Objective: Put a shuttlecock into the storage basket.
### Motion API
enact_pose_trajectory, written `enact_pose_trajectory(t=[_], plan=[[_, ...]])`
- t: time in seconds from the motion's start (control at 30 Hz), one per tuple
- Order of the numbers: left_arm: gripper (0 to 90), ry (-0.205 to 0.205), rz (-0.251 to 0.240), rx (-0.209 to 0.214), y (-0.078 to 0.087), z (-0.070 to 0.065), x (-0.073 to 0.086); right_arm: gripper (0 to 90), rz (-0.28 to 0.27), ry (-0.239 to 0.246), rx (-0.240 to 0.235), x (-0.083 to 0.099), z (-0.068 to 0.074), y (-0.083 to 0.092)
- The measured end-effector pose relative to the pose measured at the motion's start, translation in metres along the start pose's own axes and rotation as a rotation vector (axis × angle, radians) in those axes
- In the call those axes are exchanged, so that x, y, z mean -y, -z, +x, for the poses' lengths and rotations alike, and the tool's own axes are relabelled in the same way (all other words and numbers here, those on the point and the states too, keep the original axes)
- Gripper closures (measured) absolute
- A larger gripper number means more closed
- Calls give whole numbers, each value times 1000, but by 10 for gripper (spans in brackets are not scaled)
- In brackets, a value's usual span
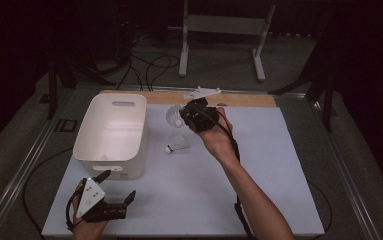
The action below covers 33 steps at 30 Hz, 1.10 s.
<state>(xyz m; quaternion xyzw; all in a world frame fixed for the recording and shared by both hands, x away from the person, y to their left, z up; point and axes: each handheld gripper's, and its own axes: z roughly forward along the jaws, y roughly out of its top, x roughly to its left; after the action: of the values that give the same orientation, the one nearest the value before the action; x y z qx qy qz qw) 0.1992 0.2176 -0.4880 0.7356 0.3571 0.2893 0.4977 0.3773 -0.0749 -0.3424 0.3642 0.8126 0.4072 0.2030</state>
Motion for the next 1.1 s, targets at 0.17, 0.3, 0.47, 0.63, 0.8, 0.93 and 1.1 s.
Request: enact_pose_trajectory(t=[0.17,0.3,0.47,0.63,0.8,0.93,1.1], plan=[[8,2,-1,-1,0,0,0,895,-7,-2,-5,-2,1,0],[8,0,-1,-2,0,0,0,895,-11,-4,-5,-4,1,0],[8,-1,-2,-2,1,0,0,895,-16,-7,-7,-6,3,0],[8,1,-2,-1,0,0,0,895,-19,-2,-7,-9,3,0],[8,1,-2,-1,0,0,0,895,-19,-3,-7,-10,5,0],[8,2,-2,-1,0,0,0,895,-24,-3,-10,-12,5,-1],[8,1,-3,-1,0,0,0,895,-30,2,-14,-13,6,-2]])
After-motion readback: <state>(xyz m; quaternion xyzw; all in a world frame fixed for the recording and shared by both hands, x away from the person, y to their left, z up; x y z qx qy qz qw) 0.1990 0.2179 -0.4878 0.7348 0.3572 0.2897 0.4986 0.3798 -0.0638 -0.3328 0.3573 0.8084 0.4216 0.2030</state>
